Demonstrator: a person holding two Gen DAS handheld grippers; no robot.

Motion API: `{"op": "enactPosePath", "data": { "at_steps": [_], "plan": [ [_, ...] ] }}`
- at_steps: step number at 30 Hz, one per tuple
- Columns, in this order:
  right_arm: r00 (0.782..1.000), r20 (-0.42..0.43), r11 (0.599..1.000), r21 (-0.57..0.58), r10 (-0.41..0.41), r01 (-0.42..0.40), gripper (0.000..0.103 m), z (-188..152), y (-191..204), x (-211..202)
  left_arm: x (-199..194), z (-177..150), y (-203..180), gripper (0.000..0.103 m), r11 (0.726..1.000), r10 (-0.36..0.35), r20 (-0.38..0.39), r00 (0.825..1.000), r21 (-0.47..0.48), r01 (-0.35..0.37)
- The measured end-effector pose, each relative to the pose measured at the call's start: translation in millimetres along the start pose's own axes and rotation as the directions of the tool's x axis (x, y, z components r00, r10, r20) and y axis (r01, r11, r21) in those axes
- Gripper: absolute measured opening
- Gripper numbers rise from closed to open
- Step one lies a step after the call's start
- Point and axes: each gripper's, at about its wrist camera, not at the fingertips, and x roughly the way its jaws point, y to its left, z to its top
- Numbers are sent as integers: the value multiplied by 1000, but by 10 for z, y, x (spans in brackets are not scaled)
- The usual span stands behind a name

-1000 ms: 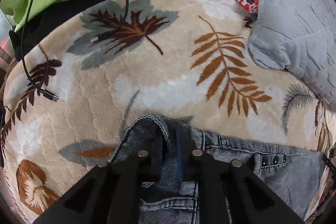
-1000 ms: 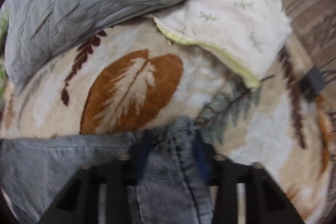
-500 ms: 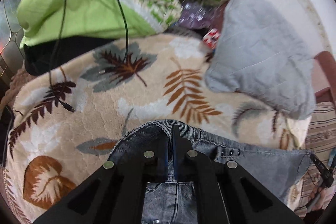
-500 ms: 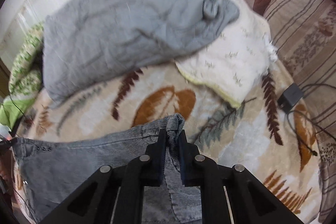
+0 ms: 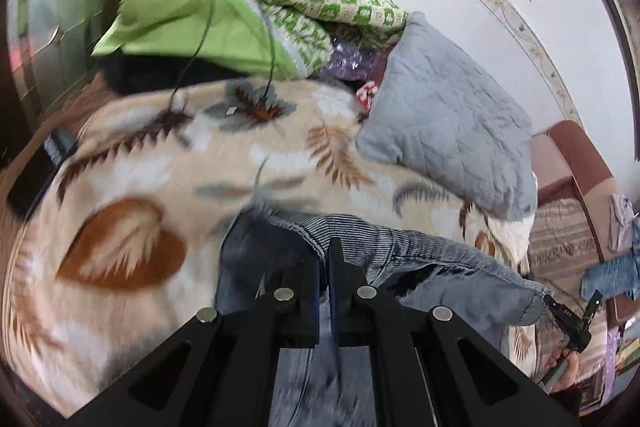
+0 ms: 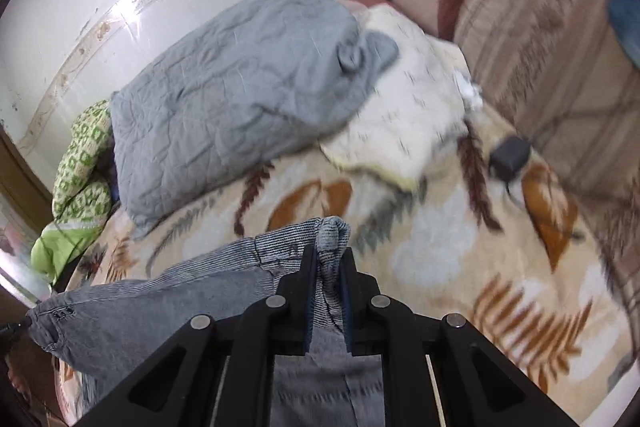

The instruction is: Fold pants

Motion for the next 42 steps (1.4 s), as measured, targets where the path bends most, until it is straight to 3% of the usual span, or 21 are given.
{"op": "enactPosePath", "data": {
  "at_steps": [4,8,12,15,17,20,23,26,30,35,39,42],
  "plan": [
    [999,-17,999,-25,27,-28,11,-535,-198,-303,-216,-567,189,4,1000,21,-28,999,-6,-21],
    [998,-50,999,-21,43,-44,12,-1082,-462,-535,-165,-1067,425,4,997,73,-89,993,-9,-74],
    [982,-168,996,-17,84,-88,15,-1619,-674,-594,54,-1471,704,6,988,142,-173,975,-35,-150],
    [960,-271,997,-8,75,-80,15,-1866,-845,-579,104,-1596,884,6,969,224,-218,950,-52,-241],
    [957,-283,998,4,57,-59,15,-1898,-948,-648,17,-1589,945,6,968,220,-213,952,-74,-240],
    [971,-223,996,12,84,-83,15,-1781,-1000,-820,-229,-1494,896,6,967,239,-145,960,-54,-249],
    [980,-171,995,11,97,-96,16,-1520,-898,-827,-400,-1409,644,6,976,215,-76,974,-15,-216],
    [982,-151,993,26,115,-113,20,-1259,-724,-629,-357,-1419,288,6,986,162,-59,985,40,-160],
    [957,-218,982,48,189,-183,21,-1134,-338,-253,-166,-1477,-119,9,987,120,-83,989,122,-109],
    [930,-308,965,-101,201,-242,21,-1219,448,42,220,-1631,-460,11,982,98,-166,981,173,-69],
    [890,-377,942,-105,258,-318,21,-1274,916,240,390,-1791,-596,11,973,112,-203,973,223,-65],
    [901,-394,943,-189,183,-274,21,-1374,1214,381,504,-1861,-559,11,964,150,-210,966,248,-96]
  ]
}}
